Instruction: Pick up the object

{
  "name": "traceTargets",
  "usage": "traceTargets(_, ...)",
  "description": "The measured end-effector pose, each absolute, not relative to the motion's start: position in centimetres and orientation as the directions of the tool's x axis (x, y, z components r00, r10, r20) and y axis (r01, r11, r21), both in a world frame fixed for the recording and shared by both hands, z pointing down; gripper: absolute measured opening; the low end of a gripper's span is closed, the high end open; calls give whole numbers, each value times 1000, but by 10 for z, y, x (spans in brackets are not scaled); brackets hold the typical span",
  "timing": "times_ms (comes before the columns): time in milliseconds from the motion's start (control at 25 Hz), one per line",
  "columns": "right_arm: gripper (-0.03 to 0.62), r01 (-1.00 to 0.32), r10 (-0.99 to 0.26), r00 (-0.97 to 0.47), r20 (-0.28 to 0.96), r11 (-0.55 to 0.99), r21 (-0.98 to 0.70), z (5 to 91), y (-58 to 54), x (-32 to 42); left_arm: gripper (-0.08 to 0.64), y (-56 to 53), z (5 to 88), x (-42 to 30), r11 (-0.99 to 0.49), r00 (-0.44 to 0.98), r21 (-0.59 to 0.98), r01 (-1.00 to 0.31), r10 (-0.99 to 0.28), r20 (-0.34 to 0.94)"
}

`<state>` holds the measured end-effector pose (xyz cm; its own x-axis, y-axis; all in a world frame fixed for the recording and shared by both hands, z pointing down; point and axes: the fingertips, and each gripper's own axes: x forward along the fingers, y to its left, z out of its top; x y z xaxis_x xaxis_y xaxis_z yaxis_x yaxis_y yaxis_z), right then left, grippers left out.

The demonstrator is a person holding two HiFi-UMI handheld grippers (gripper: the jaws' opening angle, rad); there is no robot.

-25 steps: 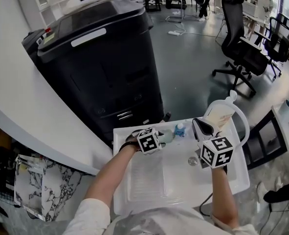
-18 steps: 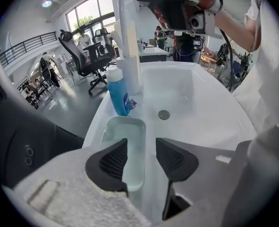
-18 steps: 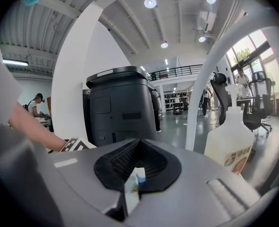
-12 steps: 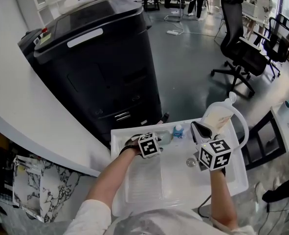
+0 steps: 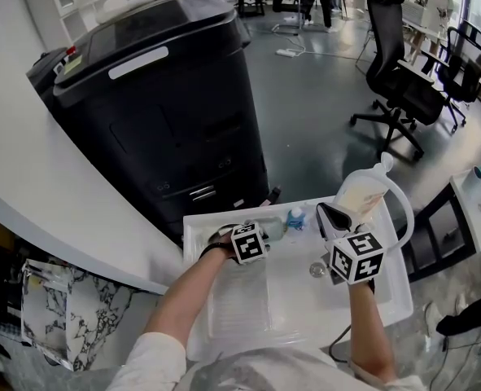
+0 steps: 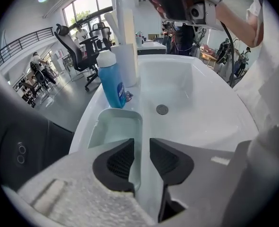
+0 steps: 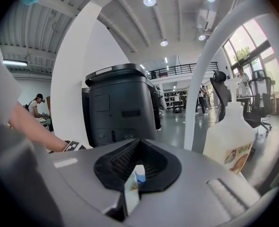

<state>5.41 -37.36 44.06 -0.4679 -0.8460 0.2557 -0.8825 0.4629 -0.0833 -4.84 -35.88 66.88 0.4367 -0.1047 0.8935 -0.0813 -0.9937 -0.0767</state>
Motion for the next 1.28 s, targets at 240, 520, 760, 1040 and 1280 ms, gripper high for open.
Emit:
traceTargets(240, 3, -883, -846, -466, 259, 461, -84, 442, -373, 54, 42, -358, 669, -47, -993, 431, -93, -75, -117, 895)
traceTargets(520, 2, -882, -845, -470, 255, 464, -85, 441, -373, 53, 14, -358, 672, -51, -992, 411, -98, -73, -120, 904)
traceTargets(760, 2, -881, -846, -470, 253, 465, -84, 440, -371, 52, 11, -354, 671, -50, -992, 419, -96, -75, -119, 900)
traceTargets(1040, 3, -873, -841, -485, 241, 480, -84, 435, -368, 46, 11, -352, 654, -49, -987, 473, -90, -131, -142, 870)
traceTargets(1280, 3, -861, -831, -507, 228, 503, -80, 428, -364, 36, 11, -353, 623, -48, -974, 531, -119, -194, -206, 822)
